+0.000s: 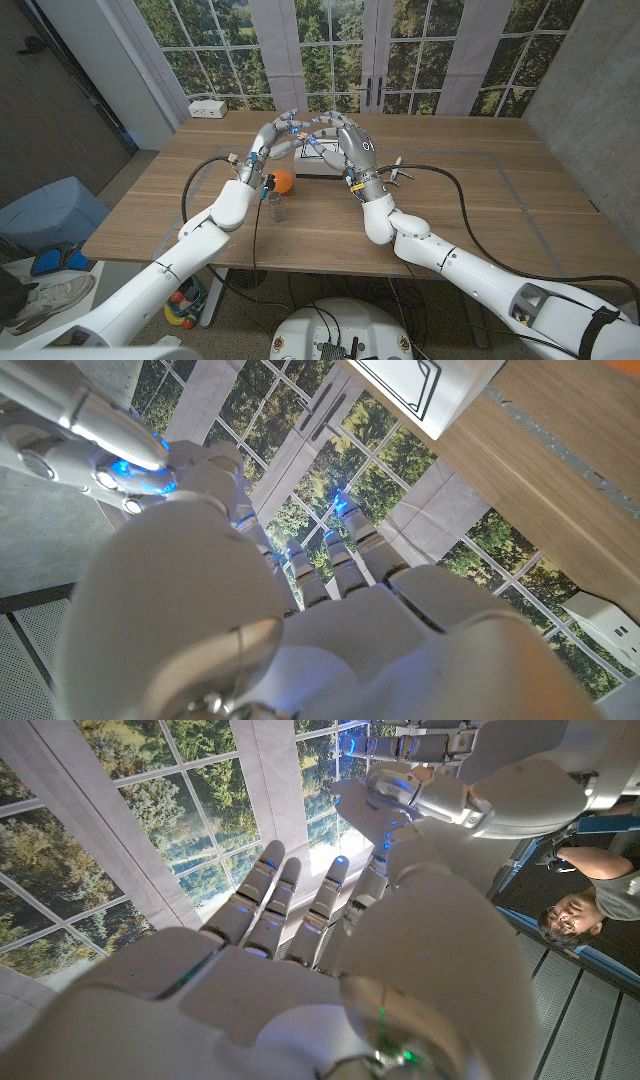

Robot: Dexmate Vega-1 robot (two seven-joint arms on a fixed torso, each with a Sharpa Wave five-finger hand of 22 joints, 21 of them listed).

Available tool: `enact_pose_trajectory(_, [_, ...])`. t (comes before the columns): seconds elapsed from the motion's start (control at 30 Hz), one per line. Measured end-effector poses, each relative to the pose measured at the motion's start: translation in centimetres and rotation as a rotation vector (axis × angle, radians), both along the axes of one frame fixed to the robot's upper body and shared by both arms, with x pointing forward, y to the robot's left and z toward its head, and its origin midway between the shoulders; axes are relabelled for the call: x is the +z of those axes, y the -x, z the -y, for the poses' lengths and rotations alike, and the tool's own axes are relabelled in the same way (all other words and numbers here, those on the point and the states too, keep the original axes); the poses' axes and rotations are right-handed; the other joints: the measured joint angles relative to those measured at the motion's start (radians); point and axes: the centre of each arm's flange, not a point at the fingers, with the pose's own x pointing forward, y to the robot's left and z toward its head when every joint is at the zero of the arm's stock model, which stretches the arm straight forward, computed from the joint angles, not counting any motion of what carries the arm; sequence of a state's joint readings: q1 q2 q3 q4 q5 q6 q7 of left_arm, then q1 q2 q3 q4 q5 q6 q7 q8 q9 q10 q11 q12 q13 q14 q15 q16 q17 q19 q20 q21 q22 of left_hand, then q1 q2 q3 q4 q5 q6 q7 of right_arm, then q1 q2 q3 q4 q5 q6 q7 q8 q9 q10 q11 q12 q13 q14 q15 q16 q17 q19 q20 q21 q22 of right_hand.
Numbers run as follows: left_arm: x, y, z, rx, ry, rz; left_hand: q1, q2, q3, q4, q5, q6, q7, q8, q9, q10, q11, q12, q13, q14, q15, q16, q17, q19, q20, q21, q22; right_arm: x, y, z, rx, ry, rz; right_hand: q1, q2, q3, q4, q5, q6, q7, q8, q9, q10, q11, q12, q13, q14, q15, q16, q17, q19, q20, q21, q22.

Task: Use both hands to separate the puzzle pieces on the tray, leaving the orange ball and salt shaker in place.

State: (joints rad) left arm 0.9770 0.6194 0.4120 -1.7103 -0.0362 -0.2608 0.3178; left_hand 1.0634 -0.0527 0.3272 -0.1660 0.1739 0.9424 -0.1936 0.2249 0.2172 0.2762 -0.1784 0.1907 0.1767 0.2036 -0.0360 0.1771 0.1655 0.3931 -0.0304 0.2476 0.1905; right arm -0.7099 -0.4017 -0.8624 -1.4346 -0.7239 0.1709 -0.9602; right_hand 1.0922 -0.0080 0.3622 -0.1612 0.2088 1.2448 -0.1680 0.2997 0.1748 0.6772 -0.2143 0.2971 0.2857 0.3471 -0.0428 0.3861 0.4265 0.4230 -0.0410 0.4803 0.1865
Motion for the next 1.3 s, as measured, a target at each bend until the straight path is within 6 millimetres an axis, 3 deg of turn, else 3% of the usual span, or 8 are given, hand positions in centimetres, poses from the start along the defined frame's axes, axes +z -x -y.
enact_pose_trajectory(0.17, [0.2,0.4,0.1,-0.035,0.008,0.013,0.031,0.025,0.000,0.000,0.004,0.131,0.040,0.042,-0.003,0.058,-0.018,0.014,0.000,0.039,-0.004,0.005,0.000,0.006,0.006,0.000,0.000,0.0,0.1,0.0,-0.002,-0.003,0.002,0.000,0.000,0.000,0.000,0.000,0.002,0.002,-0.004,0.000,0.000,0.000,0.000,0.000,0.000,0.000,0.000,0.000,0.000,0.000,0.000,0.000])
enact_pose_trajectory(0.4, [0.0,1.0,-0.1,-0.058,0.040,0.037,0.043,0.027,-0.008,0.008,0.004,0.194,0.070,0.078,0.025,0.123,-0.023,0.026,0.003,0.085,-0.005,0.013,0.000,0.021,0.001,0.000,0.003,0.0,0.1,0.0,-0.009,-0.006,0.005,0.000,0.000,0.000,0.000,0.000,0.002,0.002,-0.008,-0.001,0.000,0.000,0.000,0.000,0.000,0.000,0.000,0.000,0.000,0.000,0.000,0.000])
enact_pose_trajectory(0.6, [-0.3,1.5,-0.2,-0.041,0.076,0.065,0.050,0.034,-0.037,0.000,0.004,0.259,0.104,0.117,0.047,0.287,-0.038,0.058,0.013,0.148,-0.006,0.013,0.001,0.064,-0.017,0.020,0.006,-0.1,0.2,-0.1,-0.010,-0.007,0.007,0.000,0.000,0.003,0.003,0.000,0.002,0.002,-0.011,-0.001,0.000,0.000,0.000,0.003,0.000,0.000,0.000,0.000,0.000,0.000,0.000,0.000])
enact_pose_trajectory(0.73, [-0.6,2.3,-0.1,0.005,0.125,0.107,0.066,0.032,-0.052,0.002,0.004,0.290,0.103,0.130,0.030,0.392,-0.043,0.078,0.021,0.198,-0.007,0.028,0.009,0.092,-0.016,0.036,0.008,-0.1,0.3,-0.1,-0.009,-0.008,0.009,0.000,0.000,0.003,0.003,0.000,0.001,0.002,-0.012,-0.001,0.004,0.004,-0.003,0.005,0.000,0.000,0.000,0.000,0.000,0.000,0.000,0.000])
enact_pose_trajectory(0.9, [-0.9,2.8,0.0,0.072,0.159,0.138,0.066,0.032,-0.068,0.015,0.011,0.302,0.104,0.126,0.006,0.460,-0.044,0.087,0.021,0.242,-0.008,0.040,0.019,0.110,-0.016,0.045,0.012,-0.3,0.3,-0.1,-0.017,-0.008,0.006,0.000,0.000,0.003,0.003,0.000,0.001,0.002,-0.014,0.004,0.003,0.004,-0.005,0.005,0.000,0.000,0.000,0.000,0.000,0.000,0.000,0.000])
enact_pose_trajectory(1.3, [-1.6,4.2,0.6,0.257,0.178,0.249,0.072,0.026,-0.085,0.010,0.016,0.318,0.092,0.122,-0.015,0.480,-0.043,0.087,0.021,0.281,-0.012,0.052,0.023,0.115,-0.021,0.052,0.012,-0.6,0.4,0.3,-0.037,-0.019,0.007,0.000,0.000,0.005,0.000,0.000,0.007,-0.004,-0.015,0.005,0.009,-0.002,-0.009,0.005,0.000,0.000,0.000,0.003,0.000,0.000,0.000,0.000])
